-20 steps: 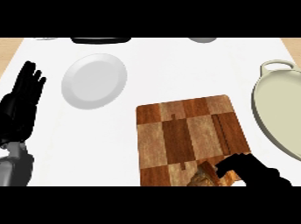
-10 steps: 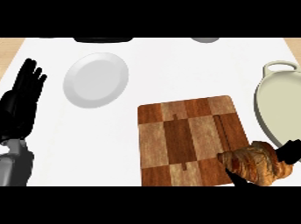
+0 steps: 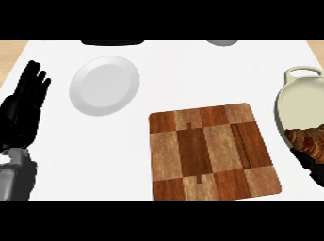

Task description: Pick the croissant from the cutting board and place it in the pot

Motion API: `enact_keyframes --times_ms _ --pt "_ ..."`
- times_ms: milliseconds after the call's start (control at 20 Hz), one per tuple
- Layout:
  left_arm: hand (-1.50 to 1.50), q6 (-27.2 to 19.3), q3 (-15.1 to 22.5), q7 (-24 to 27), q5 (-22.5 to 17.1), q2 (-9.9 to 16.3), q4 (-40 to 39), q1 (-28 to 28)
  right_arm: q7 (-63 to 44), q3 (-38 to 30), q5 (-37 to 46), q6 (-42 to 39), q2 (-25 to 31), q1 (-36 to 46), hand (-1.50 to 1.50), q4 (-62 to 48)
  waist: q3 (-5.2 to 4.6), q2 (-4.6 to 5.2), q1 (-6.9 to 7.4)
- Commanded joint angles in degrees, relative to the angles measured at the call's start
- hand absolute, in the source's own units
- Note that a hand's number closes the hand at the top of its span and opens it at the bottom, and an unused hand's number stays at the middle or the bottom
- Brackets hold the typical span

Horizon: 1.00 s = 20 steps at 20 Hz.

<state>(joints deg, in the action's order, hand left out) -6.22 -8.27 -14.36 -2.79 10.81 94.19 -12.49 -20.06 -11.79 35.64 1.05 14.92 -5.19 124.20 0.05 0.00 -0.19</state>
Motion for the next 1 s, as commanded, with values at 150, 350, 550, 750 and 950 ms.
enact_keyframes --times_ms 150,350,550,750,950 --pt "0.00 0.0 0.1 -1.9 0.2 0.4 -1.4 -3.6 9.1 -10.3 -5.7 1.4 7.3 11.0 1.50 -19.3 -0.02 0.21 0.49" --pt "0.00 0.8 -0.1 1.8 -0.2 -0.2 -1.9 -0.6 13.3 -9.9 10.7 9.7 10.8 8.4 1.50 -27.7 -0.01 0.65 1.41" --pt "0.00 0.8 -0.4 0.1 -0.7 -0.1 -1.8 -1.8 19.6 -12.5 8.7 12.7 13.9 15.4 1.50 -44.2 0.01 0.28 0.93" --pt "0.00 1.2 0.3 1.7 -0.1 -0.6 -0.1 2.1 24.5 -10.7 10.7 17.0 13.7 21.5 1.50 -58.5 -0.01 0.18 1.10" --pt "0.00 1.0 -0.6 -1.1 -0.5 0.8 -2.7 -4.1 25.4 -12.4 6.4 14.6 13.3 27.6 1.50 -69.8 0.04 0.38 1.27"
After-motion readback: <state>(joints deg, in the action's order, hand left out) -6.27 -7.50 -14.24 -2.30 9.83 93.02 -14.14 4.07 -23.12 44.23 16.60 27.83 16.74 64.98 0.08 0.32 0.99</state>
